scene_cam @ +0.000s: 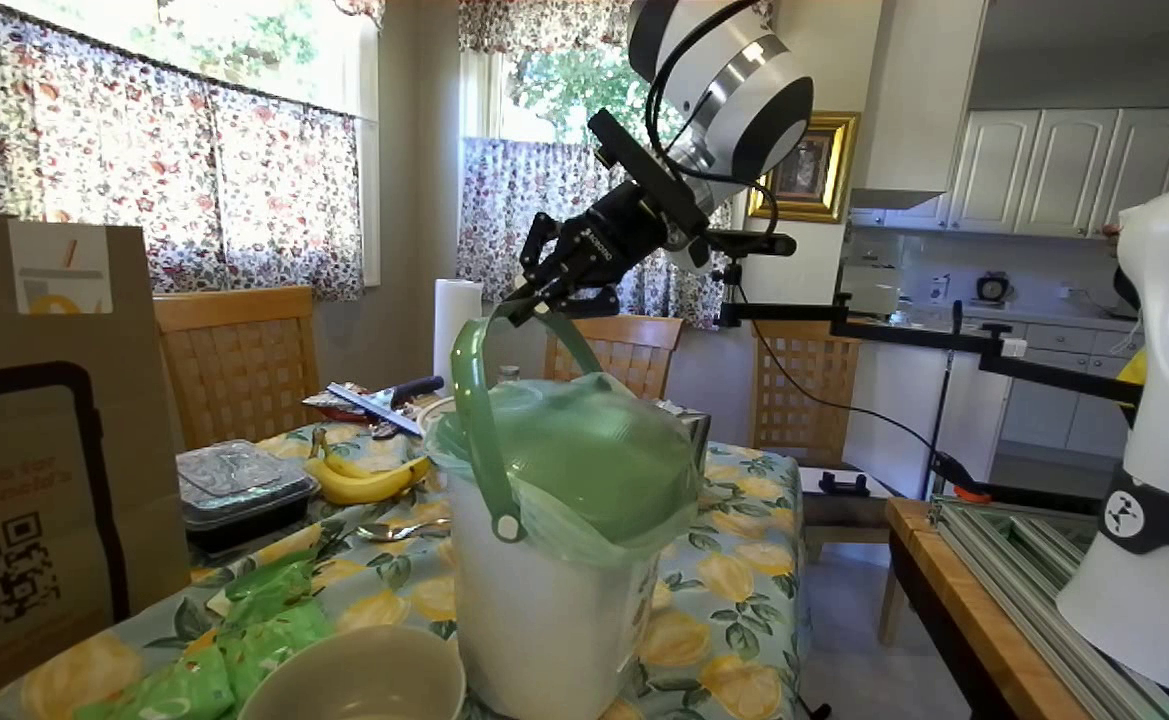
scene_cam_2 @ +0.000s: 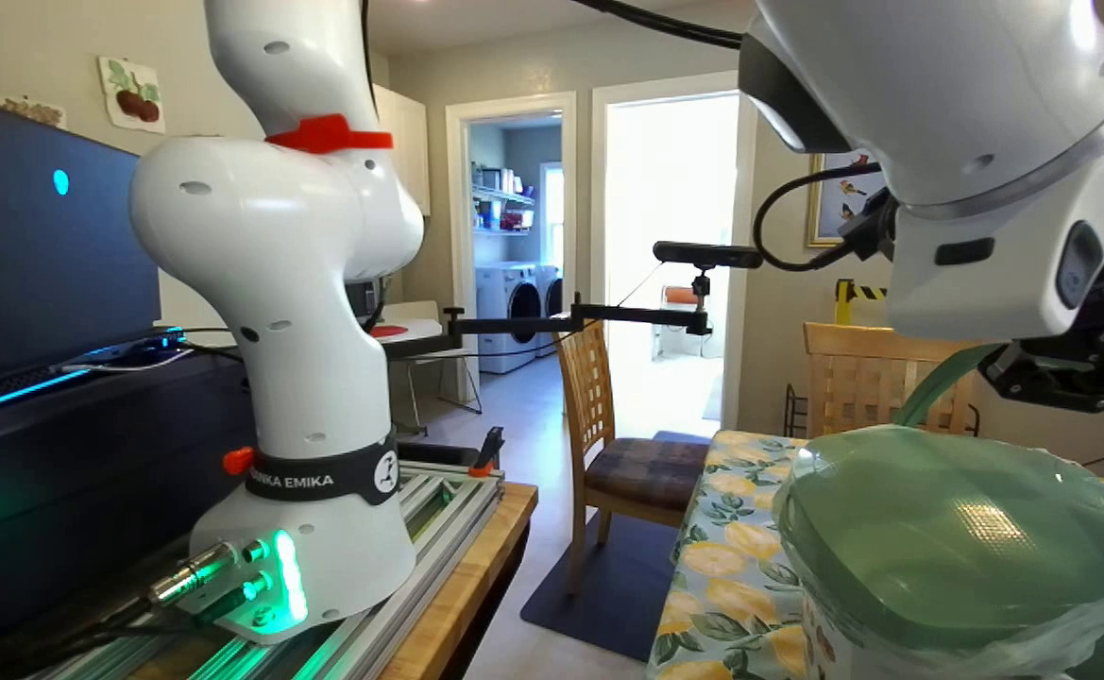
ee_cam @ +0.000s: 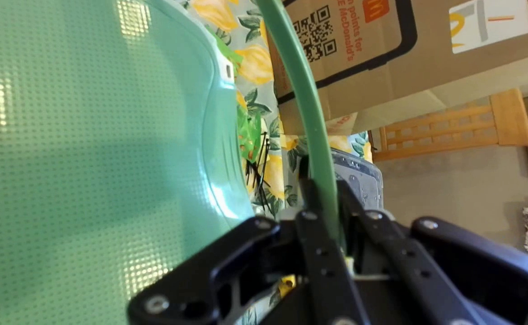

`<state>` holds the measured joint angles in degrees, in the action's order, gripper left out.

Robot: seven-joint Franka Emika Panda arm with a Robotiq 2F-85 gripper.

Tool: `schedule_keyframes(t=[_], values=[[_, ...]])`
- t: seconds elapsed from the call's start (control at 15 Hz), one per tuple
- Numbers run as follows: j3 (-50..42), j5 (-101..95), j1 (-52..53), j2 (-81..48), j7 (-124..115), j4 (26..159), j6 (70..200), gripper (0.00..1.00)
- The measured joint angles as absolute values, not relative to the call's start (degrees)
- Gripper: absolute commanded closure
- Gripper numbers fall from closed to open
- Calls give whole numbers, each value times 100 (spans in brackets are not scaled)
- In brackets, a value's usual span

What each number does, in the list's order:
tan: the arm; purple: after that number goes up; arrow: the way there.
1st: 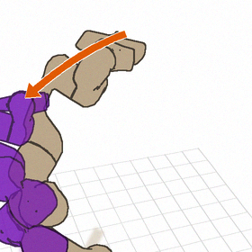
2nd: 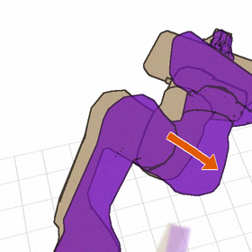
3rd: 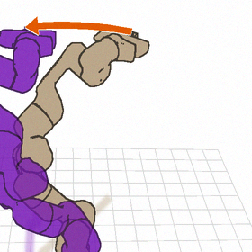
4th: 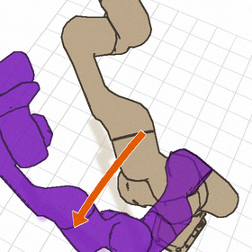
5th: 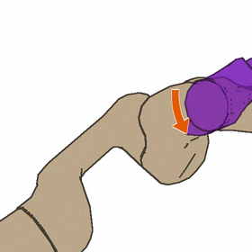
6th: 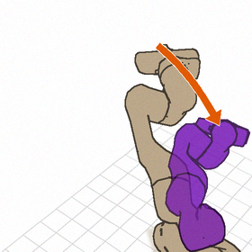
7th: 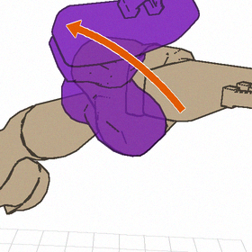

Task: Turn the bin around then open it.

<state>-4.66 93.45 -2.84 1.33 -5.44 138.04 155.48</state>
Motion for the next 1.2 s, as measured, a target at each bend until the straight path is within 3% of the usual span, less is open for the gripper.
schedule_keyframes(t=[0.6, 0.67, 0.73, 1.2], values=[[-577, 9776, -334, 189, -306, 13805, 15996, 97], [-582, 9776, -338, 207, -297, 13804, 16079, 62], [-584, 9776, -340, 225, -292, 13804, 16151, 62], [-553, 9761, -320, 471, -276, 13804, 16247, 10]])
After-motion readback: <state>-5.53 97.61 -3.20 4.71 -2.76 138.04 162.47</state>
